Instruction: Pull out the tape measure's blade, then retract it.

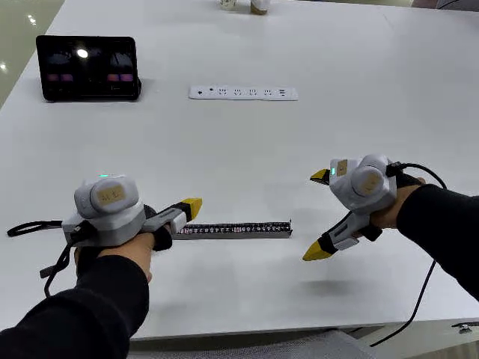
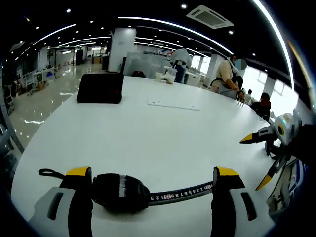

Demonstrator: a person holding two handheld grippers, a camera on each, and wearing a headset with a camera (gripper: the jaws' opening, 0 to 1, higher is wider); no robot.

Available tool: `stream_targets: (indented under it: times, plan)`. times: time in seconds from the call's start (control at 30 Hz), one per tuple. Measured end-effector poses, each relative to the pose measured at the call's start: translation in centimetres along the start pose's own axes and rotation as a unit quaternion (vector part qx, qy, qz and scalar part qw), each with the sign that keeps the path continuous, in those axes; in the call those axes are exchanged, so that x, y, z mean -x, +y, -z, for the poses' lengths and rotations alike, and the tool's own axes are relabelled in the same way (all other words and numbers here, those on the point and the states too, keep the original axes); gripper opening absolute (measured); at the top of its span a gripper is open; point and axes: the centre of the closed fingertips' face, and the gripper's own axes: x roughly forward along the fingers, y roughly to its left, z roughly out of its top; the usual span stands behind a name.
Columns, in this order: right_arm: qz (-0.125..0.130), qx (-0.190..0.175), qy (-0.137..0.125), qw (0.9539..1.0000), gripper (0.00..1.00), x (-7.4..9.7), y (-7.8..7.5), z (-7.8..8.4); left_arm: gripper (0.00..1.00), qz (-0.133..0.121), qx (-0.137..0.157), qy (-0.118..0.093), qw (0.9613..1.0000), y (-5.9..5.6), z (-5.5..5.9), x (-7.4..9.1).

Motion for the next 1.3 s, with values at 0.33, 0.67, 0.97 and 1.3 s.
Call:
stream_targets:
  times: [0.33, 0.67, 0.97, 1.3]
  plan:
    - [-0.024, 0.020, 0.020, 0.9993, 0.99, -1.3, -0.7, -0.3, 0.99, -0.019, -0.003, -0.007, 0.9998, 1.7, 0.8, -0.7]
    - [-0.046, 0.016, 0.029, 0.9984, 0.99, -2.6, -0.7, -0.2, 0.99, -0.038, -0.011, -0.016, 0.9991, 3.3, 3.0, -1.6]
    - [-0.063, 0.042, 0.047, 0.9961, 0.92, -3.7, -0.5, 0.6, 0.99, -0.037, -0.018, -0.035, 0.9985, 3.7, 3.4, -2.2]
    - [-0.072, 0.030, 0.057, 0.9953, 0.76, -3.9, -0.5, 1.1, 0.99, -0.035, -0.034, -0.043, 0.9979, 4.0, 3.4, -2.7]
